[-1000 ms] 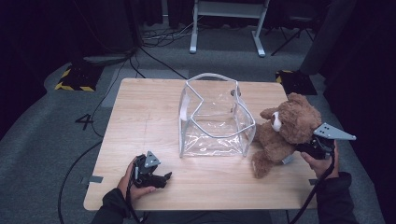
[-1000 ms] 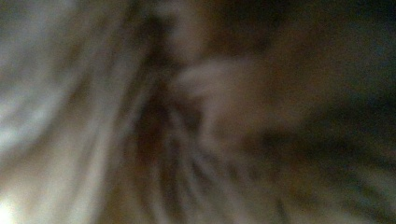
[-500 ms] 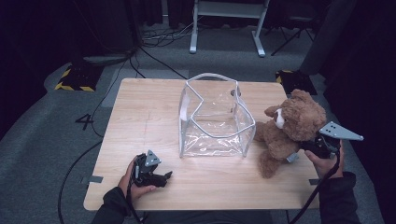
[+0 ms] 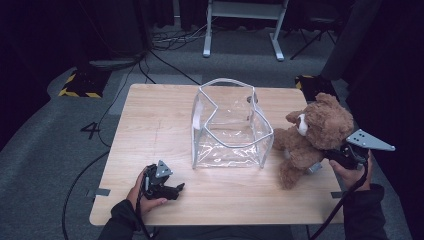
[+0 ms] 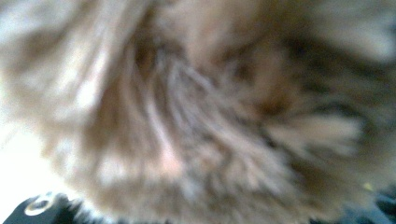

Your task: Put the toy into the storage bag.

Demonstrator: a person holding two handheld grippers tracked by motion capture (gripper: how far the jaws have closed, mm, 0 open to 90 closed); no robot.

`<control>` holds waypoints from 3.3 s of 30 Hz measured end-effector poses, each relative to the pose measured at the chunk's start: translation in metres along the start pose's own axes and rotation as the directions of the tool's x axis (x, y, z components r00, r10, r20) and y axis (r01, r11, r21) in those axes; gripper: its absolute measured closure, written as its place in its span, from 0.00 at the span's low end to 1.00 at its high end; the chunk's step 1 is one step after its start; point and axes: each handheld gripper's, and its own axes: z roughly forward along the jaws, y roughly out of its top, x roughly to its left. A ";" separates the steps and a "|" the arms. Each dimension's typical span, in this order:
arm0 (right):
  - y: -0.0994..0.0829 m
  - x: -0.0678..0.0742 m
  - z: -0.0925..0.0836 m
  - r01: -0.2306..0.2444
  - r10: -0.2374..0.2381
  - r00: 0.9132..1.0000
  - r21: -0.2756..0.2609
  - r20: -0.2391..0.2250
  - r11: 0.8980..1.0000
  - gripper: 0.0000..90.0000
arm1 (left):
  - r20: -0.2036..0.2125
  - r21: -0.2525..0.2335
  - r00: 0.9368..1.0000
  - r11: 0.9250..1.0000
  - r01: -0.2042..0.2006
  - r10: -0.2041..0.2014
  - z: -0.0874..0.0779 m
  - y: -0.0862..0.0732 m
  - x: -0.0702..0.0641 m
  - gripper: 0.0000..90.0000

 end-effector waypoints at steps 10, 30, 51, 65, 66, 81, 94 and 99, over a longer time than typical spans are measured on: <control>0.025 0.000 -0.008 0.033 -0.032 0.999 -0.035 0.015 0.999 0.61 | -0.003 0.001 1.000 1.000 -0.001 0.001 0.000 0.000 0.000 0.17; 0.082 -0.001 -0.024 0.073 -0.067 0.996 -0.112 0.054 0.991 0.61 | -0.005 0.001 1.000 1.000 -0.001 0.001 0.000 0.001 0.000 0.17; 0.132 0.009 -0.030 0.119 -0.108 0.991 -0.177 0.075 0.977 0.61 | -0.002 0.001 1.000 1.000 -0.003 0.003 0.001 0.001 0.000 0.17; 0.151 0.015 -0.032 0.128 -0.116 0.991 -0.210 0.070 0.969 0.61 | 0.002 0.001 1.000 1.000 -0.005 0.005 0.001 0.001 0.001 0.17; 0.153 0.015 -0.032 0.129 -0.117 0.991 -0.211 0.069 0.969 0.61 | 0.002 0.001 1.000 1.000 -0.005 0.005 0.001 0.001 0.001 0.17; 0.170 0.023 -0.028 0.160 -0.148 0.986 -0.222 0.072 0.962 0.61 | 0.002 0.001 1.000 1.000 -0.005 0.005 0.001 0.001 0.001 0.17; 0.194 0.034 -0.024 0.166 -0.157 0.986 -0.252 0.055 0.953 0.61 | 0.002 0.001 1.000 1.000 -0.006 0.006 0.001 0.001 0.001 0.17; 0.199 0.042 -0.016 0.167 -0.163 0.986 -0.254 0.037 0.953 0.61 | 0.002 0.002 1.000 1.000 -0.006 0.006 0.001 0.001 0.001 0.17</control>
